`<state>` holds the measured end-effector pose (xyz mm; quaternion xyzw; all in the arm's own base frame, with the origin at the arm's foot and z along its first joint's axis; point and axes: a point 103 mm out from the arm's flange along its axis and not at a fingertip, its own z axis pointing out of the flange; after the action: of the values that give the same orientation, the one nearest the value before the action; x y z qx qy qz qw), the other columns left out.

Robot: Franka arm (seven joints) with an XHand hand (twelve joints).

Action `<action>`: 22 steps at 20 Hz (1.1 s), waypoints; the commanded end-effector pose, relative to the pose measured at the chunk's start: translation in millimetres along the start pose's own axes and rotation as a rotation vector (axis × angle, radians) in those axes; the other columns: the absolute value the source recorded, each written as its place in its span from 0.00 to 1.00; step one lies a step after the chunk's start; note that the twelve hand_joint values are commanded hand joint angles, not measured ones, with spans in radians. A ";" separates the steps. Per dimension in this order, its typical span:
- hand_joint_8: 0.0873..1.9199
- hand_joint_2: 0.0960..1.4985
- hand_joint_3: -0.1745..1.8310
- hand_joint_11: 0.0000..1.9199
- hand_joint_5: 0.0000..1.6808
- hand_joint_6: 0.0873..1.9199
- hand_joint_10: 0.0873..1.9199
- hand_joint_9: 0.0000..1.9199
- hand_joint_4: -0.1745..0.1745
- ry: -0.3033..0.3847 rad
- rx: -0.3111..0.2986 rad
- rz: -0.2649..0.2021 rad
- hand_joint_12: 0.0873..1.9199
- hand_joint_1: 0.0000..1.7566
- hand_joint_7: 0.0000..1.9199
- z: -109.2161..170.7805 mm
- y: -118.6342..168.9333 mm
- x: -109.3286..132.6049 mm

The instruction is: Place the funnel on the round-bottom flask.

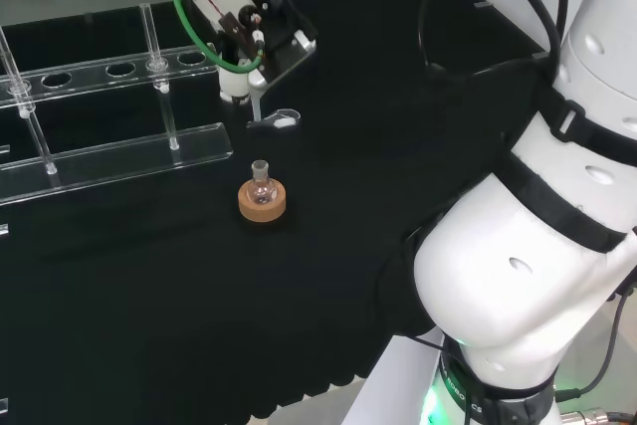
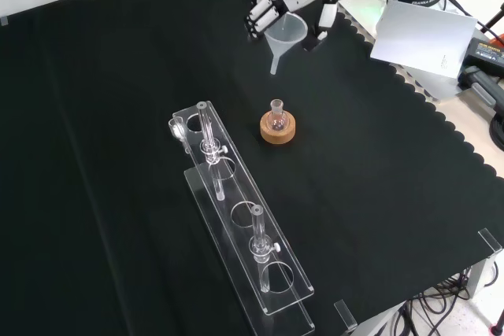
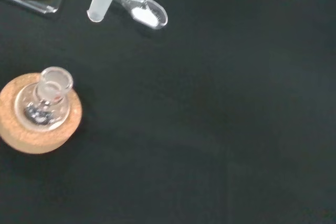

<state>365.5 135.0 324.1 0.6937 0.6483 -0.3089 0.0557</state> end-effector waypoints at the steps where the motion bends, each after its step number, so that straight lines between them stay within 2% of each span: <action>1: 0.29 0.52 0.36 0.38 0.47 0.35 0.14 0.58 0.53 0.018 0.030 -0.019 0.60 0.41 0.43 19.7 2.2 14.8; 8: 0.29 0.53 0.36 0.38 0.46 0.35 0.14 0.57 0.51 0.024 0.058 -0.033 0.60 0.40 0.42 32.3 9.9 19.7; 22: 0.30 0.53 0.36 0.38 0.44 0.36 0.14 0.57 0.48 0.020 0.074 -0.057 0.60 0.41 0.41 47.3 27.2 34.5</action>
<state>365.3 138.6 272.4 0.6820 0.6540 -0.3268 0.0185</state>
